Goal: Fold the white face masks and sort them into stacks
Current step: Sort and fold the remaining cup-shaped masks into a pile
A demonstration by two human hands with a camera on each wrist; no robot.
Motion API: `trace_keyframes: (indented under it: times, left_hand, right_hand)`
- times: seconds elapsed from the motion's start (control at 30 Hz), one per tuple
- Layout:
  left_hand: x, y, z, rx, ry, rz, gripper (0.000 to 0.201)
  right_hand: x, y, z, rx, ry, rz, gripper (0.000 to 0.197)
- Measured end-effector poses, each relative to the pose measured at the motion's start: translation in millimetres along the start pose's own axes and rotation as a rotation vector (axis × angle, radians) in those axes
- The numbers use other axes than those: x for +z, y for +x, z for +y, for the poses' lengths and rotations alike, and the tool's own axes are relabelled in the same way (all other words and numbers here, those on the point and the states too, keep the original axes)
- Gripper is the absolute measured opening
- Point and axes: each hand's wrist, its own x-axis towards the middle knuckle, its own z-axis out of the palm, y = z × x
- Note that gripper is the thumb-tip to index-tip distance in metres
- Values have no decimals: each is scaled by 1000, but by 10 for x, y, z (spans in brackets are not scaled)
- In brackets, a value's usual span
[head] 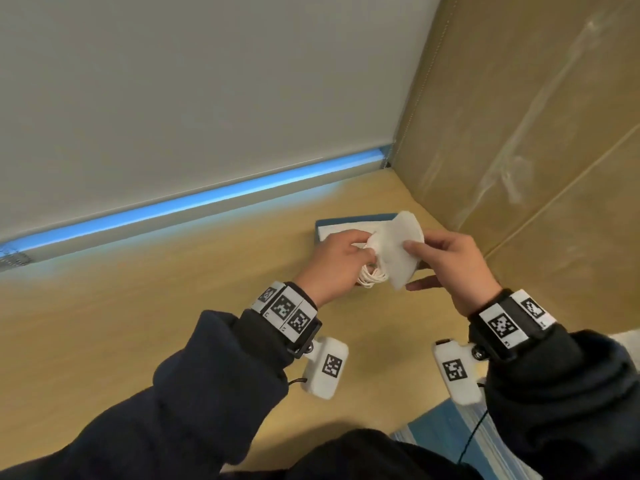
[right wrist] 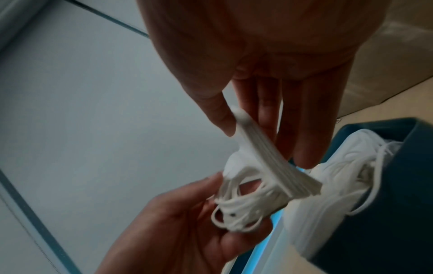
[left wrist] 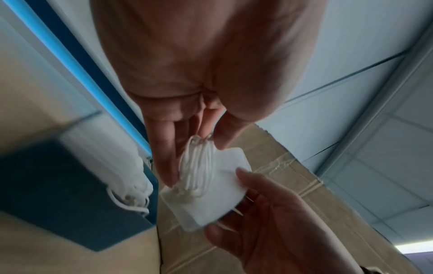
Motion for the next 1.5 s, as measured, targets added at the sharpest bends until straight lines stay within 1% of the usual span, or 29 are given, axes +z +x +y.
trace_keyframes:
  times: [0.07,0.13,0.2,0.27,0.33,0.47,0.57,0.67,0.77,0.8,0.87,0.93,0.97,1.0,1.07,1.13,1.2,1.3,1.37,1.4,1.43,1.47,1.5]
  left_hand:
    - [277,166,60,9,48,-19,37]
    - [471,339,116,19,59,-17,44]
    - [596,486,196,24,37,19,53]
    - [676,629,273,26,23,70,57]
    - [735,746,289,2,12,98,62]
    - [864,889,174,-74,-49,72,64]
    - [975,974,160,-124,-160,72,75]
    - [1078,1130,141,-186,-254,64,69]
    - [1166,1228,66,-282,-235,55,67]
    - [1176,1258,25,-313,-207,62,63]
    - [1169,1276,-35,-359,-122,110,48]
    - [1147,1279,-55,-349,-46,147,43]
    - [1146,1249,-1,-328,-12,162,30]
    - [1142,1235,7,-303,27,168,9]
    - [1171,1246,-46,-272,75,179,25]
    - [1181,1228,-74,-254,106,167,13]
    - [1131,1213,-77,-219,78,200,20]
    - [878,1082,-16,-153,26,348,28]
    - [623,925,-71,-63,186,529,27]
    - [499,831,-158,-44,272,610,28]
    - [384,762,-309,-72,297,643,35]
    - [293,689,-435,-156,247,630,48]
    - [235,620,-556,-259,129,561,58]
  right_hand:
    - [-194,79,111,-14,21,-7,17]
    - [-350,217,184,-76,32,-9,22]
    - [-450,401,217,-167,42,-12,26]
    - [-497,610,241,-262,15,-13,31]
    - [-493,812,309,-307,-22,-33,34]
    - [-438,1121,580,-214,-22,-53,34]
    - [-453,1239,722,-201,-64,-45,34]
    - [-502,1349,821,-167,-96,-32,33]
    - [-525,1443,952,-58,-84,-34,34]
    - [-531,1462,978,-24,-59,-32,33]
    - [-547,1493,1028,23,-4,-27,36]
    - [-575,1526,1053,-9,-41,12,37]
    - [-586,1540,1064,-33,-86,24,37]
    - [-591,1554,1079,-44,-124,22,35]
    - [-574,1572,1110,-34,-184,-5,22]
    - [-545,1583,1149,-44,-246,-16,13]
    - [-539,1594,1179,-49,-263,8,15]
    - [-554,1610,1235,-23,-150,55,24]
    - [-515,1590,1258,51,-21,15,37]
    - [-473,1582,1268,94,56,-23,39]
    - [-423,1577,1270,131,124,-59,35]
    - [-363,1557,1243,143,162,-85,30]
    - [-293,1543,1215,136,171,-102,27]
